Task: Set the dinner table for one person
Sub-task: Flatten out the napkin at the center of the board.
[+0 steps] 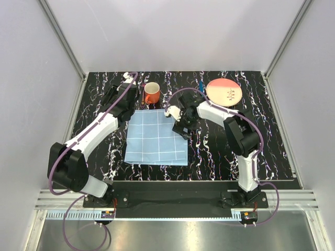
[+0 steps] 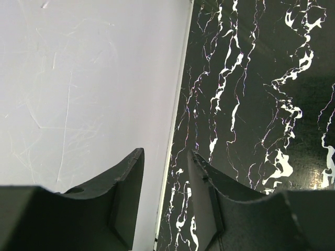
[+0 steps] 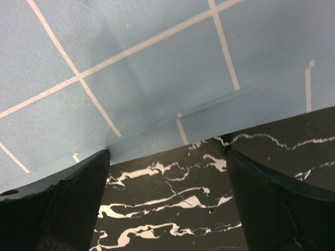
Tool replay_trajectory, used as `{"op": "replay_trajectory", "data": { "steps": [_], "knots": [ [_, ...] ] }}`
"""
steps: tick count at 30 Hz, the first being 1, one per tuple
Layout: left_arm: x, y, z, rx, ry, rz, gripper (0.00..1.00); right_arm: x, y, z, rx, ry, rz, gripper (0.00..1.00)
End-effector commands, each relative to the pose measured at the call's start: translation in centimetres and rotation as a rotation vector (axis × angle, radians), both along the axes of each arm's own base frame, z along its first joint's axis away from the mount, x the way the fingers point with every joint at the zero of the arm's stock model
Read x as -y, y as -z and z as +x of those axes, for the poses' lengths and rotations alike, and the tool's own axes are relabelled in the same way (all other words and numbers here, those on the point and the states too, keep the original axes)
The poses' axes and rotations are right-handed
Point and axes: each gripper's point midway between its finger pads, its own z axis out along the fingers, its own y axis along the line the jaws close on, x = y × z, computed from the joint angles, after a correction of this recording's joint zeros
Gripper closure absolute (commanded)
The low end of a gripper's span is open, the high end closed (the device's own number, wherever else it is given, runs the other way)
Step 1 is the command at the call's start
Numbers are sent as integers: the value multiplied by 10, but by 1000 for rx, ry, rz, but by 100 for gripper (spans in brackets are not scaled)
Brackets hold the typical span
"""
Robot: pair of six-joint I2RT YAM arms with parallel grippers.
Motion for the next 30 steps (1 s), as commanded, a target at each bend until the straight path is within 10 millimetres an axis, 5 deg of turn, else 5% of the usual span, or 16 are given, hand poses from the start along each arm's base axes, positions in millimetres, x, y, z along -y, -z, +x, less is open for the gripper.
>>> {"op": "replay_trajectory", "data": {
  "steps": [1,11,21,25,30],
  "knots": [
    [-3,-23,0,69,-9,-15,56,46,4,-6,-25,63,-124,0],
    [2,-9,-2,30,18,-5,56,84,0,3,-21,152,-151,0],
    [11,35,-17,-83,150,26,65,69,-47,19,53,178,-58,0],
    [25,65,-34,-175,289,39,75,77,-56,23,99,164,-93,0],
    [58,85,-66,-267,559,79,72,88,-61,26,141,131,-145,1]
  ]
}}
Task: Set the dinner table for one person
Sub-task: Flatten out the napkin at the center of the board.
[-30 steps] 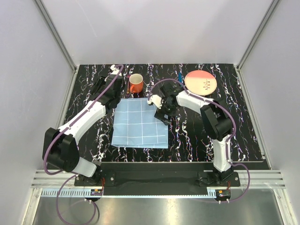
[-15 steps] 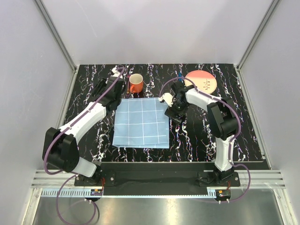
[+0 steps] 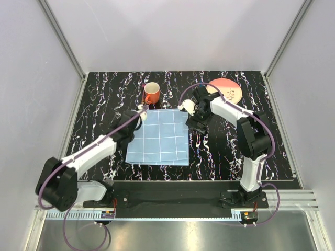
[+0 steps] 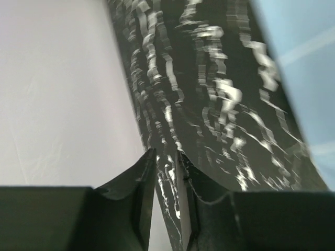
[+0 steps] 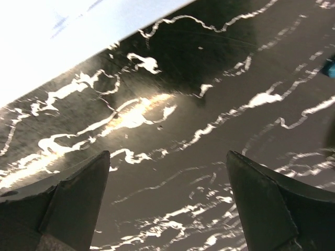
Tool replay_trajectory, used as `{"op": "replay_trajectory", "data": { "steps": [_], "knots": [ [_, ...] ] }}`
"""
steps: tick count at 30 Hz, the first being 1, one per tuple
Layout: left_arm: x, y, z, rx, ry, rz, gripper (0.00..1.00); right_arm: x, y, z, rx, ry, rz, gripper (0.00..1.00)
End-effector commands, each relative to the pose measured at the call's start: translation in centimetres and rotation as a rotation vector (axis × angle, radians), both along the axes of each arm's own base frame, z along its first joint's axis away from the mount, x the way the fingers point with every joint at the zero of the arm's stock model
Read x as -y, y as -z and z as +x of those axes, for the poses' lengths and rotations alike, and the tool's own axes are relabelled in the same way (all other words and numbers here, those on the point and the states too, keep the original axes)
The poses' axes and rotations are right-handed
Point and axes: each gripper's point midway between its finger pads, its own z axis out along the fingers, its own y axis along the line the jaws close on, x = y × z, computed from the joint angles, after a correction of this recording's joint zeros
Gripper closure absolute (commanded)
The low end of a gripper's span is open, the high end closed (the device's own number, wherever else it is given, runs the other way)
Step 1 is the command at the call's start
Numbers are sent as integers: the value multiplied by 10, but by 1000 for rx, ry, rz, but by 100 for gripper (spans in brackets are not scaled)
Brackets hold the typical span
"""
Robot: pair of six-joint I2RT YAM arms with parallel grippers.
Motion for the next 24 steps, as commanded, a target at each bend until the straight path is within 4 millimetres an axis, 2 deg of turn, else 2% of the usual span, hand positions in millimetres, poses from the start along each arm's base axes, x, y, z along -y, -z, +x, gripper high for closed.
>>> {"op": "replay_trajectory", "data": {
  "steps": [1,3,4,7,10,12,13,14,17,20,22,24],
  "knots": [
    [36,-4,-12,-15,240,-35,71,8,-32,13,97,-23,-27,0],
    [44,1,-20,-45,297,-37,68,9,-35,12,104,-28,-28,0],
    [54,8,-31,-87,366,-43,67,10,-36,12,107,-37,-29,0],
    [71,19,-48,-136,526,-11,64,16,-39,15,127,-35,-64,0],
    [84,29,-56,-180,648,28,62,17,-45,20,149,-28,-73,0],
    [89,36,-58,-222,689,53,60,18,-52,23,170,-21,-71,0],
    [92,46,-64,-280,729,74,59,19,-57,24,181,-18,-75,0],
    [97,44,-64,-277,748,68,57,20,-59,25,189,-16,-78,0],
    [106,56,-69,-352,788,80,56,26,-66,25,210,-9,-85,0],
    [110,69,-84,-468,827,87,53,31,-70,23,222,-13,-103,0],
    [121,65,-90,-499,862,46,52,35,-70,21,222,-20,-115,0],
    [124,62,-99,-528,878,19,50,37,-74,19,232,-24,-120,0]
  ]
}}
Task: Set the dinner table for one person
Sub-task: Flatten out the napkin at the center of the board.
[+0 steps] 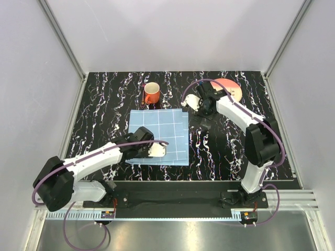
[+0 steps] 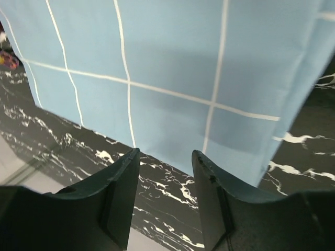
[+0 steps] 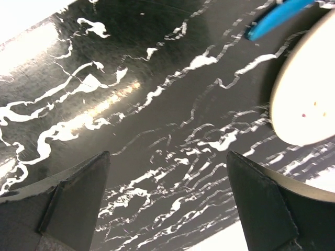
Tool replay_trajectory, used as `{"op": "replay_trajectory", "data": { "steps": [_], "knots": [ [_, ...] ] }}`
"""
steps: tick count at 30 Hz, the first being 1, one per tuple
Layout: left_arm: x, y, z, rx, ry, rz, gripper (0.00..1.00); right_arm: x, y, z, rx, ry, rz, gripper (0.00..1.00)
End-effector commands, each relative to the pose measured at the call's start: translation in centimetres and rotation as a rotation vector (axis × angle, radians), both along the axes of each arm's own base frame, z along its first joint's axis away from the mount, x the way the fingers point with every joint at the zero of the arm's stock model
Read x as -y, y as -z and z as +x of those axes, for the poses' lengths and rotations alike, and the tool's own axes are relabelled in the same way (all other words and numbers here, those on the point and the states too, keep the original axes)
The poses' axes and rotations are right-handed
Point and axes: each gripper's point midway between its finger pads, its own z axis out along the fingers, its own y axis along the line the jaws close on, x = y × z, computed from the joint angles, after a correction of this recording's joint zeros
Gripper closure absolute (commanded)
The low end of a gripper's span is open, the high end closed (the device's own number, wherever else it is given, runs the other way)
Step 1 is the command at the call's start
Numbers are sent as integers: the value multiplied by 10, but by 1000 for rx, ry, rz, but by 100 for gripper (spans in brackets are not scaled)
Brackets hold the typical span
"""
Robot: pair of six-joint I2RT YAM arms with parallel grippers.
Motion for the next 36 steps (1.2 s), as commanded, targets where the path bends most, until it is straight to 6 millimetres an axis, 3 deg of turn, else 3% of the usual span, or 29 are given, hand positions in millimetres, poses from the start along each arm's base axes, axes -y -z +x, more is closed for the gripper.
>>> {"op": "replay_trajectory", "data": {
  "steps": [1,6,17,23,29,36],
  "knots": [
    [24,-16,-14,-60,70,-77,49,11,-27,4,75,-1,-13,0],
    [28,-1,-41,-104,138,-48,48,10,-29,5,83,0,-13,0],
    [29,7,-73,-186,87,-97,43,10,-30,0,79,8,4,1],
    [24,28,-64,-139,44,-52,44,10,-35,0,90,17,16,0],
    [28,30,-45,-57,11,-40,46,11,-37,-6,88,25,25,0],
    [34,14,-40,-29,23,-66,47,12,-37,-10,87,20,23,0]
  ]
}}
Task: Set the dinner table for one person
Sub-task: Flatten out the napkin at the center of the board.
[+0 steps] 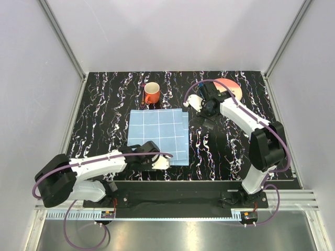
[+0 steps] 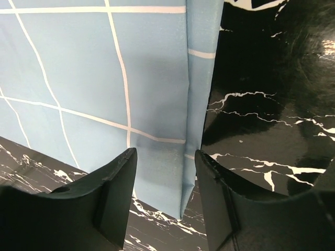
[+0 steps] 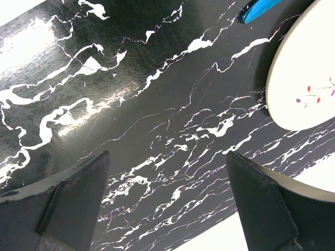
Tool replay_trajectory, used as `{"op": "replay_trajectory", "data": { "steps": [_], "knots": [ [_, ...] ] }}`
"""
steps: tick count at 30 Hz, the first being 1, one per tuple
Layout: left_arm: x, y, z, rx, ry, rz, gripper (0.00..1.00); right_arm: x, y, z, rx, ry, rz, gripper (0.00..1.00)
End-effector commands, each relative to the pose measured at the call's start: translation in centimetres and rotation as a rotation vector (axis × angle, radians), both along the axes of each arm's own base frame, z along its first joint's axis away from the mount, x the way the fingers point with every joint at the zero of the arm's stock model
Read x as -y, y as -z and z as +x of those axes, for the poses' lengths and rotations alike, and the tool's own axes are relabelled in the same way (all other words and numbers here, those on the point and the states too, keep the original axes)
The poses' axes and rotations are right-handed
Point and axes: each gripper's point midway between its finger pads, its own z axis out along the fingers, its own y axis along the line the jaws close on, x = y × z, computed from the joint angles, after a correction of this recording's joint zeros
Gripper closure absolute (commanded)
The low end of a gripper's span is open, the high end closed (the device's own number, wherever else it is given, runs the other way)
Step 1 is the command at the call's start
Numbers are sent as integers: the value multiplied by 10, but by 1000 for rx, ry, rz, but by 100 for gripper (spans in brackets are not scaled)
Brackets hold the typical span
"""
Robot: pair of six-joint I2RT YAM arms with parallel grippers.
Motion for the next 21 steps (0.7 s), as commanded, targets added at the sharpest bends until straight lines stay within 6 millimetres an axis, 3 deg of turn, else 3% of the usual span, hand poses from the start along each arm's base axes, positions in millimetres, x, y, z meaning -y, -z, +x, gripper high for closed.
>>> {"op": "replay_trajectory", "data": {
  "steps": [1,17,20,21],
  "knots": [
    [14,-19,13,64,-6,-61,47,2,-18,1,47,11,24,0],
    [12,1,17,83,-14,-39,49,-2,-19,3,47,19,37,0],
    [12,2,17,84,-17,-40,52,-3,-19,4,47,18,37,0],
    [11,1,18,86,-19,-36,58,-2,-19,4,47,18,36,0]
  ]
}}
